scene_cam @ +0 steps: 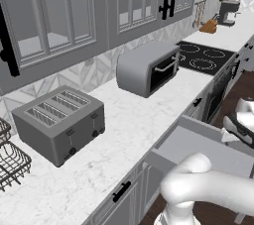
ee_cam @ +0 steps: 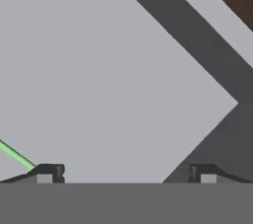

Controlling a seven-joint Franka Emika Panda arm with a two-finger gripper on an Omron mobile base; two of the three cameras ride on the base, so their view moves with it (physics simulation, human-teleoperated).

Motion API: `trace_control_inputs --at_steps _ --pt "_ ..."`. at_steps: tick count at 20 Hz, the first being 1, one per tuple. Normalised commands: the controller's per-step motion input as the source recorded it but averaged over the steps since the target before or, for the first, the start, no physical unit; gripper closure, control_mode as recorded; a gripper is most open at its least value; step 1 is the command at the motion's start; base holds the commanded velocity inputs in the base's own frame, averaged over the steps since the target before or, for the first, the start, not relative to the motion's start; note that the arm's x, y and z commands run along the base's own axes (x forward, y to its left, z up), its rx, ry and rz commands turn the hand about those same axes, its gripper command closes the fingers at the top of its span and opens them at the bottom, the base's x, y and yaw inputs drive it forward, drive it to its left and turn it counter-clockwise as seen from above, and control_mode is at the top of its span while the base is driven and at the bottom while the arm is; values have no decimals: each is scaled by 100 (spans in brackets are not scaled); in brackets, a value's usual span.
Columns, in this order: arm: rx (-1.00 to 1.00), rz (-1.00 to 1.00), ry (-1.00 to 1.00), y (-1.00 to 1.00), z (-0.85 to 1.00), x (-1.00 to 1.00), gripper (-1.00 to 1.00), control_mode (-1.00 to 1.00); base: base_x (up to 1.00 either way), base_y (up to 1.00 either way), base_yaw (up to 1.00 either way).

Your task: Take a straw from the drawer in front and place it inside the glass cup on the dining counter.

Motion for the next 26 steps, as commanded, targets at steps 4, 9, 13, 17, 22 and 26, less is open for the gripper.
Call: trace_control_inputs --at_steps 4,9,13,17,22,26 --pt "4 -27 -11 71 -2 52 -100 -100 0 0 0" --pt "1 -22 0 45 -25 26 -100 -100 0 0 0" --pt "0 -23 9 37 -26 0 -100 -100 0 0 0" --pt "1 -18 19 40 -13 12 -100 -100 0 0 0" --pt "10 -8 10 20 -10 -3 -100 -100 0 0 0" --pt "15 -1 12 11 0 -15 -100 -100 0 0 0"
